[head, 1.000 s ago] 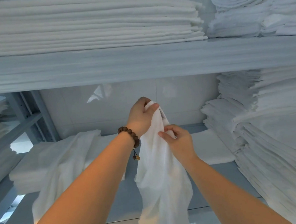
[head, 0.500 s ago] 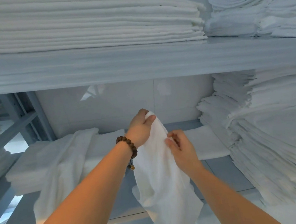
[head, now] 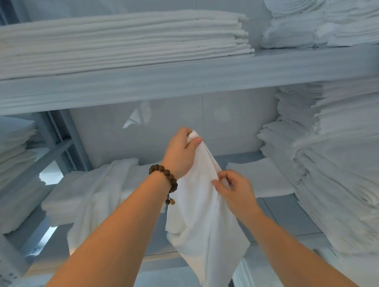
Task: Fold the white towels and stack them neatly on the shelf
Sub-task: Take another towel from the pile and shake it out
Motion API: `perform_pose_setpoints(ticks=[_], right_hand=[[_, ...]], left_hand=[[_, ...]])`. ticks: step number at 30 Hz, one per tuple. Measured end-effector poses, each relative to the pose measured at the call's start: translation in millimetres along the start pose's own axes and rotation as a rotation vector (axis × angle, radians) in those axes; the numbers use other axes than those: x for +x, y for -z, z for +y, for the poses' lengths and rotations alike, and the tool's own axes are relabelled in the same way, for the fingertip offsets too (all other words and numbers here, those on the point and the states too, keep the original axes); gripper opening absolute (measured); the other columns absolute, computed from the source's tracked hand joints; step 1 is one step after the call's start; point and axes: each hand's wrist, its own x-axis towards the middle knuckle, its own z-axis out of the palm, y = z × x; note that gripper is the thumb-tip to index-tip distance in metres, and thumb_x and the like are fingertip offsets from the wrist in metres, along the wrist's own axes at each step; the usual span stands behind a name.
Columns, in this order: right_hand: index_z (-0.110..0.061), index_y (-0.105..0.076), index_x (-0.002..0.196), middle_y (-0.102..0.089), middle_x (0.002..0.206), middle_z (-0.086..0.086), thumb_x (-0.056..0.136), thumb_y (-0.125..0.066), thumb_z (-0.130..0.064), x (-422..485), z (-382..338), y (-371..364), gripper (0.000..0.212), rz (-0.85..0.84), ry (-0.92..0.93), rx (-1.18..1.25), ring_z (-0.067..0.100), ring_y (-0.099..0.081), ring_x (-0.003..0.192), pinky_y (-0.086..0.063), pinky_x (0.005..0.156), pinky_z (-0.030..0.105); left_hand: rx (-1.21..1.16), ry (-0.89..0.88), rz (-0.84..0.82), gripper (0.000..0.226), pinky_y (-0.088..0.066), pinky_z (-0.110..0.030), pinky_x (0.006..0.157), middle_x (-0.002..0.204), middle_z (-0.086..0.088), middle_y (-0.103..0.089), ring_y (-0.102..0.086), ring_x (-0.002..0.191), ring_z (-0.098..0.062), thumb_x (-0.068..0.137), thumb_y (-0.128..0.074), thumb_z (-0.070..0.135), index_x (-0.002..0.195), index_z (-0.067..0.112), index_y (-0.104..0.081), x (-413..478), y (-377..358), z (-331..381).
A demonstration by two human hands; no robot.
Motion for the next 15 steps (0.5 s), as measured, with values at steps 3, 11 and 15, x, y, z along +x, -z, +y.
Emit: perform_pose_setpoints(ticks=[3,11,15], right_hand=[[-0.017,-0.058,0.076,-0.054,0.071,-0.010,0.085,-0.064,-0.018,-8.1,-17.2,26.3,0.010,-0.003,-0.004,0.036,0.003,-0.047,0.063,-0.036,0.063,0.023],[-0.006,-0.062,0.081,-0.053,0.073,0.005,0.086,-0.062,-0.015,-30.6,-46.4,59.8,0.010,-0.165,-0.025,0.142,0.020,-0.049,0.070,-0.038,0.068,0.035],[-0.006,-0.062,0.081,-0.052,0.070,0.004,0.087,-0.061,-0.012,-41.7,-50.1,62.9,0.009,-0.186,0.028,0.102,0.017,-0.045,0.067,-0.036,0.065,0.031]], left_hand=[[-0.010,-0.007,0.052,0.013,-0.032,-0.013,0.049,0.071,0.005,-0.042,-0.040,0.059,-0.008,0.097,-0.048,0.023,0.098,0.011,-0.047,-18.8,5.8,24.4],[0.069,0.028,0.107,0.018,-0.031,-0.011,0.043,0.067,0.004,-0.038,-0.036,0.056,-0.009,0.097,-0.049,0.024,0.086,0.012,-0.042,-55.4,22.7,62.1],[0.143,0.110,0.133,0.019,-0.031,-0.019,0.050,0.071,0.004,-0.040,-0.039,0.060,-0.010,0.096,-0.050,0.026,0.085,0.012,-0.042,-67.1,27.0,58.0]])
